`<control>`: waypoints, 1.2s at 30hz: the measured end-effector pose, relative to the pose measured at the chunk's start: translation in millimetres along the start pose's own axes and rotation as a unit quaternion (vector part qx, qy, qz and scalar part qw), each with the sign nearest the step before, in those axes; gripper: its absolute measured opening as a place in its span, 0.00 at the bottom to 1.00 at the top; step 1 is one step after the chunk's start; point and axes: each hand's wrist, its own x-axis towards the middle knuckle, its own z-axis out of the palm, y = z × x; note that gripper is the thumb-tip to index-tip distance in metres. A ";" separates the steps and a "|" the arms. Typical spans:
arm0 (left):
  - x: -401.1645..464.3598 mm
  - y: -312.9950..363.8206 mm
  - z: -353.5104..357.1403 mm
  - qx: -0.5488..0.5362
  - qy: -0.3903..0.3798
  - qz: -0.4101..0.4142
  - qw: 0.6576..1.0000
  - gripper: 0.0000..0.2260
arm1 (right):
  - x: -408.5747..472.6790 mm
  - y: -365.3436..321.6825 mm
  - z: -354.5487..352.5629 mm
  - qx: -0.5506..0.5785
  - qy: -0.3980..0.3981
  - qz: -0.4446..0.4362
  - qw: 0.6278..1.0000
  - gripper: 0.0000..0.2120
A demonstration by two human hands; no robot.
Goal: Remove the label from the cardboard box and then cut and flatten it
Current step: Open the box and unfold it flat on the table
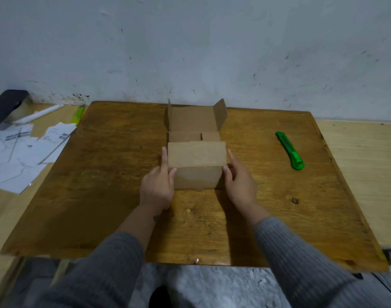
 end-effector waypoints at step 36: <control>103.5 23.5 7.6 0.189 -0.149 0.051 0.969 0.31 | 30.9 -3.3 18.1 -0.188 -0.139 -0.107 0.966 0.25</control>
